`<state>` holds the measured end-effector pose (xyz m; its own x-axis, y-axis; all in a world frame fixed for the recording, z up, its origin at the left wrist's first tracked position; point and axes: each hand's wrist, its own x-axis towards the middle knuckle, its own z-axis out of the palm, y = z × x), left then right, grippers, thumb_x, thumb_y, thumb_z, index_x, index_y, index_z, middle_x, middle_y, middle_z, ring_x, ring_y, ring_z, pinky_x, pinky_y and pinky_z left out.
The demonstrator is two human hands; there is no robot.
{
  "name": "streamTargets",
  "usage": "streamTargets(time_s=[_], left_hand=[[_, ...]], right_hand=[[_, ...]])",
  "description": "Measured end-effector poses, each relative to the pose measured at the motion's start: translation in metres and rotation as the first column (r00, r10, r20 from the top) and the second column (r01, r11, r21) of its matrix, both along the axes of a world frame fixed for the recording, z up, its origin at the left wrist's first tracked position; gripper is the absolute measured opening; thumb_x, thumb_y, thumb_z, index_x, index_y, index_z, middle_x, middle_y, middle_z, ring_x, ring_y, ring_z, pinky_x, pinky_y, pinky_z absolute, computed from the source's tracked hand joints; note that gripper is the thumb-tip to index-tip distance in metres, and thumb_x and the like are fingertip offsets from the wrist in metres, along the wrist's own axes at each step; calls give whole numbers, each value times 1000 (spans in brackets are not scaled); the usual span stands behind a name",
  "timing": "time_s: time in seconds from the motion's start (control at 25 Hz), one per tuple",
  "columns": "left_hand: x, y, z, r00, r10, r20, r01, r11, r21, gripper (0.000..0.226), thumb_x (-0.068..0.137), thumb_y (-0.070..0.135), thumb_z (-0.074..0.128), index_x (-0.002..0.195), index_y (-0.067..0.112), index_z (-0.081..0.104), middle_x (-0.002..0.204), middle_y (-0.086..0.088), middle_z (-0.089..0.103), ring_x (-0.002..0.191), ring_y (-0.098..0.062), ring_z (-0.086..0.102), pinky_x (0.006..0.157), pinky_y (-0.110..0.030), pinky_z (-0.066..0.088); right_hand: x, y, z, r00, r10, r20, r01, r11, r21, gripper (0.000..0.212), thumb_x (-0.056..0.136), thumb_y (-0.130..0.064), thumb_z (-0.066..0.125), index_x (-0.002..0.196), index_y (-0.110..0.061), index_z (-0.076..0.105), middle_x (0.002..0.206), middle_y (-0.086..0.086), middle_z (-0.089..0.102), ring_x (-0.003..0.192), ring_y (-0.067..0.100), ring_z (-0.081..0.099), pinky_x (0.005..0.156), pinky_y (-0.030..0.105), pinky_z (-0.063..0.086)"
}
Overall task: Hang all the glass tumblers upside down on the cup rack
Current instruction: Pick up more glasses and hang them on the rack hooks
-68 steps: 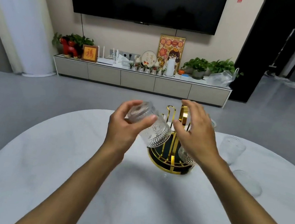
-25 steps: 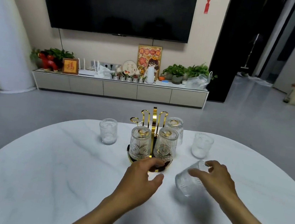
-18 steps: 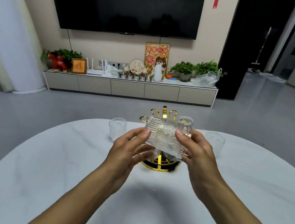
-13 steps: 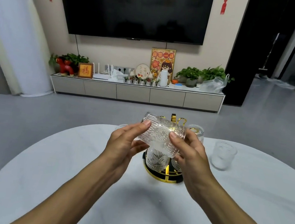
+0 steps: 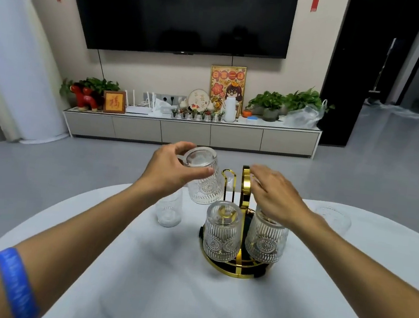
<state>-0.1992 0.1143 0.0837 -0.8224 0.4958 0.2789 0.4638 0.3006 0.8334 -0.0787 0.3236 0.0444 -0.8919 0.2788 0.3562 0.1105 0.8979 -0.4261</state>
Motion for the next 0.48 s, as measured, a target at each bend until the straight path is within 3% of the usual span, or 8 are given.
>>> streamTargets(time_s=[0.08,0.12,0.28,0.48], left_hand=[[-7,7,-8,999,1,-40,-2,999,-32,87,55,48,88,131,18,57,117,-1,66,99,-15,64,87,-39,56],[-10,8,-11,998,2,-71,-6,998,-55,85,56,48,87,130,21,57,117,-1,65,100,-15,64,86,-40,56],[-18,8,-25,990,-41,-138,22,990,-140,65,60,50,84,119,33,66,111,4,67,96,-12,64,81,-31,54],[-16,18,-53,973,-106,-206,40,952,-305,52,68,45,82,118,35,69,120,5,70,106,-18,63,86,-31,50]], right_hand=[[1,-4,1,970,-81,-231,52,990,-131,36,96,-28,33,124,-16,53,127,6,59,108,16,50,83,35,39],[0,-4,6,963,-86,-255,55,990,-128,40,96,-33,33,127,-18,52,131,4,57,112,15,47,85,34,36],[-7,-7,17,1000,0,-15,2,991,136,42,95,-41,41,129,-22,56,135,-1,59,128,23,43,98,43,36],[-4,-9,11,998,-39,-49,46,988,150,44,94,-43,39,129,-23,57,132,-2,62,124,24,47,95,45,37]])
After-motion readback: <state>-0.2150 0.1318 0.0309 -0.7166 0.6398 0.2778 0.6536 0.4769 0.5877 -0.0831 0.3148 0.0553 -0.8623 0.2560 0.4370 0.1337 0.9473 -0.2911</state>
